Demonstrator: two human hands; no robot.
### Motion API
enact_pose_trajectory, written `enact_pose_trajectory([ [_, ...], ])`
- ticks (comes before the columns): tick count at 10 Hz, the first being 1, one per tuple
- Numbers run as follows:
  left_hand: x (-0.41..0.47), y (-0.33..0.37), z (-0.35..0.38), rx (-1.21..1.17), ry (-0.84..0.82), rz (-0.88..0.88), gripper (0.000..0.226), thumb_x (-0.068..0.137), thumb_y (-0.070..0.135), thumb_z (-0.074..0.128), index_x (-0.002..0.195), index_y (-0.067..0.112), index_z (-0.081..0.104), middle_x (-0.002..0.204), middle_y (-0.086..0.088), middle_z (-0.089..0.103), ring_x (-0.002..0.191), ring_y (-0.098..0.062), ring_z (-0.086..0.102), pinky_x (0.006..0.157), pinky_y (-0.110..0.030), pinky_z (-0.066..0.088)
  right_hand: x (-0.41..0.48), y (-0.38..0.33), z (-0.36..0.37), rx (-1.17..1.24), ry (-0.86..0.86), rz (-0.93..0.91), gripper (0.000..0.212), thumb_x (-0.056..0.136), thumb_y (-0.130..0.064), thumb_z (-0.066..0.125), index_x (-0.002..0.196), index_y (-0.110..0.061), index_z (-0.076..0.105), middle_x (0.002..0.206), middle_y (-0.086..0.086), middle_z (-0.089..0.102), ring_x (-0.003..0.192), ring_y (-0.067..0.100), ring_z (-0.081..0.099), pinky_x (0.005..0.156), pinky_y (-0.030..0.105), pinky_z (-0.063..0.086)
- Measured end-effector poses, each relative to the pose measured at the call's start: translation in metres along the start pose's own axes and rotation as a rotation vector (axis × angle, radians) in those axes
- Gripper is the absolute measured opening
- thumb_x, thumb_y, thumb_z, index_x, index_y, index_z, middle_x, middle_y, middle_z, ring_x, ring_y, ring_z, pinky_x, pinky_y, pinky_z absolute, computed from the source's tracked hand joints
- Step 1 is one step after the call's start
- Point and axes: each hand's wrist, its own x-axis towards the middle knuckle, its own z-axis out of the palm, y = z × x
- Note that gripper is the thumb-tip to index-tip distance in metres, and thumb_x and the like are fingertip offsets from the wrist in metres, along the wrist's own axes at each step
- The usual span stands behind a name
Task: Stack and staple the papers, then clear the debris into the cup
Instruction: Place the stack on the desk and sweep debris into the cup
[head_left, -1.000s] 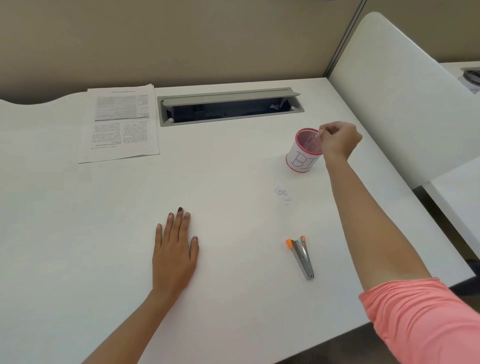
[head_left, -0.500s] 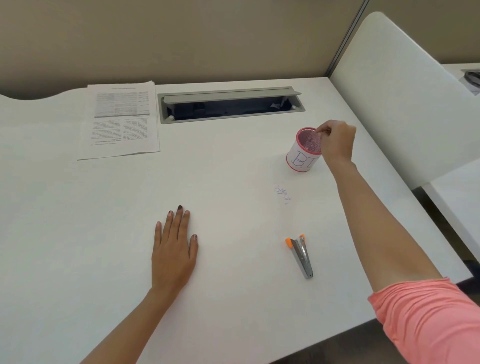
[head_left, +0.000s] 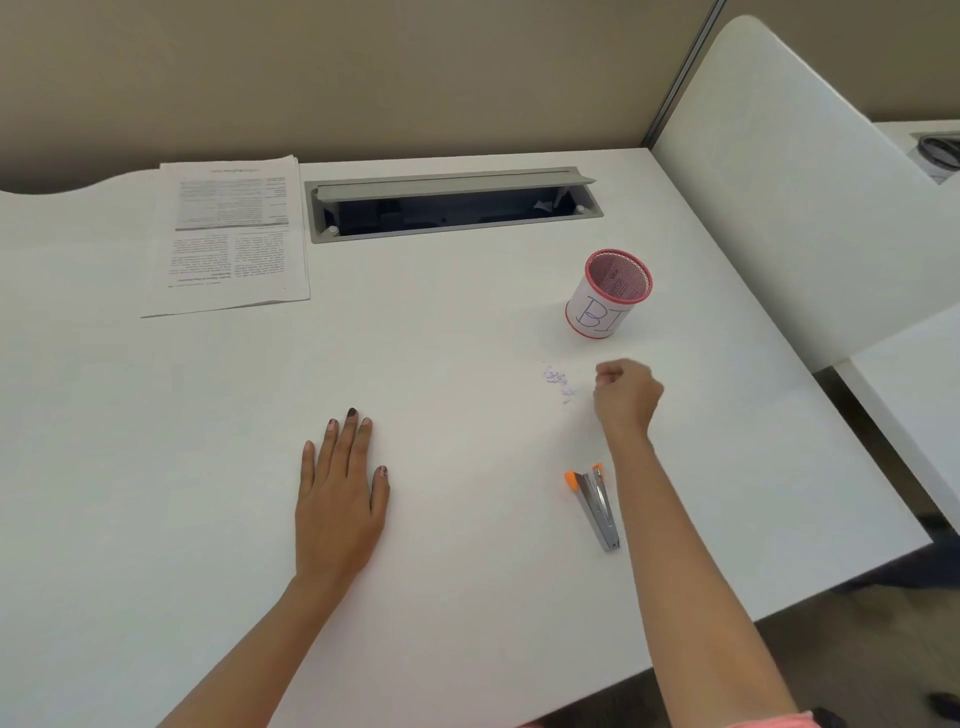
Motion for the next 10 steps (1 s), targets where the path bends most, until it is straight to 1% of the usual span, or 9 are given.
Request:
enact_pose_trajectory([
  [1,0.0,0.0,0.001,-0.006,0.0,-0.001,0.059,0.095,0.033,0.027,0.15,0.012,0.03,0.159,-0.004,0.028,0.148,-0.022,0.023,0.122,-0.043,0.013,-0.009,0.007,0.011,-0.085,-0.054,0.024,0.038,0.082,0.015,0.042,0.107,0.003,0.068,0.11,0.018,0.068,0.108,0.031,0.06,0.084,0.03,0.047],
  [3,-0.001,-0.002,0.001,-0.009,0.003,0.001,0.059,0.095,0.033,0.026,0.15,0.013,0.03,0.159,-0.003,0.026,0.148,-0.021,0.022,0.122,-0.042,0.011,-0.02,-0.007,0.025,0.053,-0.121,-0.113,0.036,0.08,0.016,0.038,0.099,0.004,0.066,0.097,0.021,0.069,0.085,0.023,0.061,0.067,0.013,0.046],
  [4,0.0,0.0,0.0,-0.018,0.005,-0.001,0.059,0.095,0.033,0.026,0.15,0.014,0.03,0.159,-0.002,0.027,0.148,-0.021,0.022,0.122,-0.041,0.01,-0.012,-0.007,0.024,0.041,-0.027,-0.131,0.045,0.077,0.021,0.035,0.108,0.003,0.063,0.108,0.021,0.063,0.097,0.026,0.06,0.085,0.022,0.047],
  [5,0.0,0.0,0.0,-0.01,0.002,-0.002,0.059,0.095,0.033,0.025,0.15,0.014,0.03,0.159,-0.003,0.027,0.148,-0.021,0.023,0.122,-0.042,0.011,-0.004,-0.001,0.026,-0.12,-0.09,-0.21,0.055,0.073,0.026,0.038,0.121,0.003,0.056,0.124,0.02,0.052,0.117,0.032,0.047,0.09,0.022,0.035],
  [6,0.0,-0.001,0.0,-0.01,0.001,-0.003,0.059,0.095,0.033,0.025,0.15,0.014,0.03,0.159,-0.003,0.027,0.148,-0.021,0.023,0.122,-0.042,0.011,0.001,0.007,0.031,-0.201,-0.201,-0.42,0.062,0.067,0.029,0.039,0.121,0.006,0.055,0.122,0.021,0.052,0.115,0.035,0.045,0.083,0.012,0.027],
  [7,0.0,-0.001,0.001,-0.006,-0.002,-0.004,0.059,0.095,0.033,0.025,0.151,0.014,0.029,0.159,-0.002,0.027,0.148,-0.021,0.022,0.122,-0.042,0.011,0.003,0.012,0.03,-0.201,-0.305,-0.623,0.044,0.079,0.019,0.044,0.118,0.004,0.06,0.111,0.016,0.057,0.103,0.029,0.05,0.086,0.01,0.03],
  [8,0.0,-0.001,0.001,-0.01,0.0,-0.004,0.059,0.095,0.033,0.026,0.15,0.014,0.03,0.159,-0.002,0.027,0.148,-0.021,0.023,0.122,-0.041,0.01,0.002,0.014,0.023,-0.24,-0.361,-0.757,0.039,0.082,0.008,0.044,0.114,0.001,0.065,0.104,0.014,0.061,0.097,0.026,0.056,0.085,0.022,0.04],
  [9,0.0,-0.001,0.0,-0.008,0.004,-0.002,0.058,0.095,0.033,0.026,0.15,0.013,0.031,0.159,-0.003,0.028,0.148,-0.021,0.023,0.122,-0.041,0.01,-0.002,0.014,0.01,-0.236,-0.409,-0.8,0.043,0.077,0.004,0.038,0.104,0.0,0.071,0.098,0.014,0.066,0.089,0.024,0.06,0.082,0.023,0.043],
  [10,0.0,0.0,0.0,-0.01,0.001,-0.005,0.058,0.095,0.033,0.026,0.15,0.013,0.03,0.159,-0.003,0.027,0.148,-0.021,0.023,0.122,-0.042,0.011,-0.003,0.017,0.001,-0.185,-0.389,-0.787,0.041,0.074,0.007,0.039,0.094,0.0,0.074,0.092,0.014,0.07,0.084,0.026,0.065,0.079,0.016,0.046],
])
